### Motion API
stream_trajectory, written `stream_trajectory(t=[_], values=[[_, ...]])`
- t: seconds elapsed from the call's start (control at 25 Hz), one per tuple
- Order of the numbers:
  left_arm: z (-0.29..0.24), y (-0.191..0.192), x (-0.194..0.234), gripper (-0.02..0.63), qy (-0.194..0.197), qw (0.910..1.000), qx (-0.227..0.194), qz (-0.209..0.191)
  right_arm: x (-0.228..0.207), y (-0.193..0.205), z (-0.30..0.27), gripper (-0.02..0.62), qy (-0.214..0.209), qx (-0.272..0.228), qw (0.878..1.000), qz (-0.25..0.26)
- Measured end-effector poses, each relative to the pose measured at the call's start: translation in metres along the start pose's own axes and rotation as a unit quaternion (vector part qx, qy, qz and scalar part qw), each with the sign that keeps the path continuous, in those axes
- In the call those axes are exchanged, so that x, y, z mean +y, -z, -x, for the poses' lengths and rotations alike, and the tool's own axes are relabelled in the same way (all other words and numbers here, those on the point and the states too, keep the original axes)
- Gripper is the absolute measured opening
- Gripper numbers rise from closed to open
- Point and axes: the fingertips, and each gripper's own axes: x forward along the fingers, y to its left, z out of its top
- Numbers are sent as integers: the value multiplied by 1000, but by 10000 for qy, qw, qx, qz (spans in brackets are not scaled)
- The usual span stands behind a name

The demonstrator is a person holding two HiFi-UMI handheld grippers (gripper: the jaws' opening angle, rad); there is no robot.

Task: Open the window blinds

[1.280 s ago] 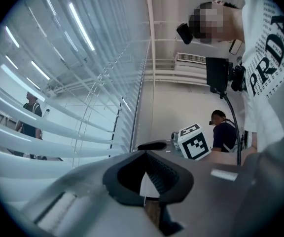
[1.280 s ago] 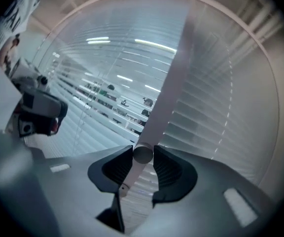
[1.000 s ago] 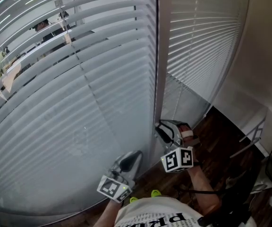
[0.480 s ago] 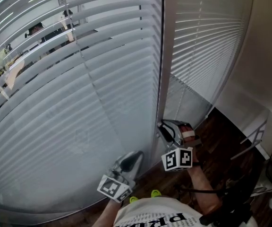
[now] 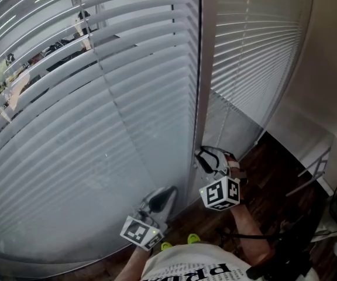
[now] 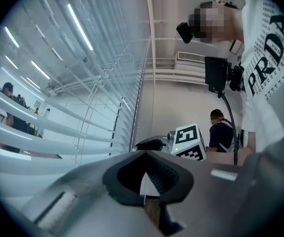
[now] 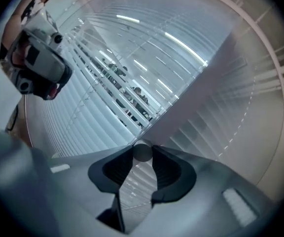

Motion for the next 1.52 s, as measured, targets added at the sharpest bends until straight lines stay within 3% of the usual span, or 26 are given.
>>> stream_trajectory(t=[0.36, 0.56, 0.76, 1.2, 1.52], values=[[1, 2, -2, -8, -2, 10000, 25, 23, -2, 0, -1, 128, -172, -106, 9921, -1241], [2, 3, -3, -8, 14, 10000, 53, 58, -4, 1, 0, 128, -307, -219, 9745, -2213], [-1, 2, -2, -8, 30, 9999, 71, 67, -9, -1, -2, 129, -356, -283, 9628, -2663], [-1, 5, -6, -8, 45, 9999, 53, 78, -7, 8, 1, 129, -436, -338, 9493, -3094], [3, 1, -1, -8, 58, 9999, 22, 99, -5, 3, 0, 129, -429, -342, 9496, -3087]])
